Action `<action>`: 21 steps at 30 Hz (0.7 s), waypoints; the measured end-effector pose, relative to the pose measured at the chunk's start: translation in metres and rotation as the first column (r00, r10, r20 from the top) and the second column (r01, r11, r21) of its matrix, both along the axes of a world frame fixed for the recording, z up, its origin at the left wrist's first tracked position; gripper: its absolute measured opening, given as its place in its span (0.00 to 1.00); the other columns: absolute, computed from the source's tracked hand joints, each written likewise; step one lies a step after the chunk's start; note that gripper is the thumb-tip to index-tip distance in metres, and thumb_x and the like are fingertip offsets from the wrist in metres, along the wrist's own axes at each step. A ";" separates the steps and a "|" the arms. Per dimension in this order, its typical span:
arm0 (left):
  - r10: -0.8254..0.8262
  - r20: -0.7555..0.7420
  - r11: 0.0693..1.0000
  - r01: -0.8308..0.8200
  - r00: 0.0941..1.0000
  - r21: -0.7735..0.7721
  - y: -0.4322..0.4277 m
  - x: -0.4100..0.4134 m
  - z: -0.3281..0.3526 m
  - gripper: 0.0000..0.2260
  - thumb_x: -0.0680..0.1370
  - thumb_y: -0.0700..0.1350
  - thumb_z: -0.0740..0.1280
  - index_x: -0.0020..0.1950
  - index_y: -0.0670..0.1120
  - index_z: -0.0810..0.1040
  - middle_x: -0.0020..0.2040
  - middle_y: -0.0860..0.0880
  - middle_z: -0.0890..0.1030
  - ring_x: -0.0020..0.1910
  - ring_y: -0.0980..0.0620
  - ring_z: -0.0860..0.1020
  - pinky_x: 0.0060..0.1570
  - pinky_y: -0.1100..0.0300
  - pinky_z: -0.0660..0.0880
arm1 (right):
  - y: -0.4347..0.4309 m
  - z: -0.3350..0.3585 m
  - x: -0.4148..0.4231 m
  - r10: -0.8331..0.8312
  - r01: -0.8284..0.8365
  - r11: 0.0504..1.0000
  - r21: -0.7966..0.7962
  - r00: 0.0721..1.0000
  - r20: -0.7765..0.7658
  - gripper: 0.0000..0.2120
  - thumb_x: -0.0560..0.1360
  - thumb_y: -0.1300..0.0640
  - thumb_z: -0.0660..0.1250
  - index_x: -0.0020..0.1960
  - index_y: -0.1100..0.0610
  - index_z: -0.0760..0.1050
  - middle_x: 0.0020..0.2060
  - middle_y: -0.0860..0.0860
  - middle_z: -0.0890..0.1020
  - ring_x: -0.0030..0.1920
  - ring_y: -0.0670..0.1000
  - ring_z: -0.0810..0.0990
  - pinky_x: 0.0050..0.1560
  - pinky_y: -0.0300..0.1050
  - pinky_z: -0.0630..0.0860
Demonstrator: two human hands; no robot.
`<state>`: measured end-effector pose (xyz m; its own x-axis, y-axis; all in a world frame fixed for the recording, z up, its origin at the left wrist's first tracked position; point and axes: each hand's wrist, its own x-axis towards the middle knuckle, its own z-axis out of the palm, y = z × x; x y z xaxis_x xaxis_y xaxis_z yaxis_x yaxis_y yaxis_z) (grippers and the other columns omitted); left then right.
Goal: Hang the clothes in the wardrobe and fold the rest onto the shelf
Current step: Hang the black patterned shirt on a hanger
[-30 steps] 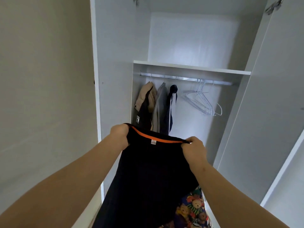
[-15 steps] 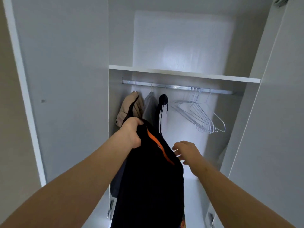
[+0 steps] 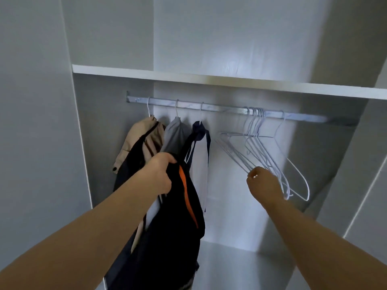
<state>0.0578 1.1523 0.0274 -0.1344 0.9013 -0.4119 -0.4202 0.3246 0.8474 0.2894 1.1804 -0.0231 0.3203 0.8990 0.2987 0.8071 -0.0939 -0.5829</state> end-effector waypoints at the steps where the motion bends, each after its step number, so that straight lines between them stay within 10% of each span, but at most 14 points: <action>1: 0.015 -0.004 1.000 -0.015 1.000 -0.002 0.014 0.004 -0.002 0.11 0.76 0.37 0.58 0.55 0.37 0.75 0.41 0.41 0.76 0.37 0.43 0.74 0.46 0.52 0.73 | 0.016 0.002 0.011 0.000 0.001 1.000 -0.011 0.998 0.065 0.10 0.75 0.62 0.58 0.50 0.56 0.76 0.49 0.54 0.80 0.48 0.57 0.77 0.44 0.42 0.68; 14: 0.157 0.027 0.976 -0.151 0.987 -0.156 0.114 0.042 -0.019 0.08 0.77 0.37 0.58 0.42 0.36 0.75 0.38 0.40 0.76 0.34 0.42 0.74 0.32 0.48 0.70 | 0.156 -0.007 0.073 0.008 0.026 0.998 -0.053 0.831 0.557 0.15 0.77 0.65 0.57 0.63 0.59 0.66 0.58 0.56 0.74 0.58 0.56 0.75 0.50 0.46 0.73; 21: 0.174 0.037 0.973 -0.166 0.984 -0.158 0.121 0.047 -0.020 0.08 0.77 0.38 0.57 0.46 0.37 0.75 0.39 0.41 0.75 0.35 0.43 0.74 0.34 0.49 0.71 | 0.173 -0.004 0.060 0.147 -0.145 0.985 0.094 0.989 -0.007 0.08 0.78 0.63 0.58 0.52 0.65 0.72 0.44 0.63 0.78 0.43 0.60 0.77 0.39 0.44 0.67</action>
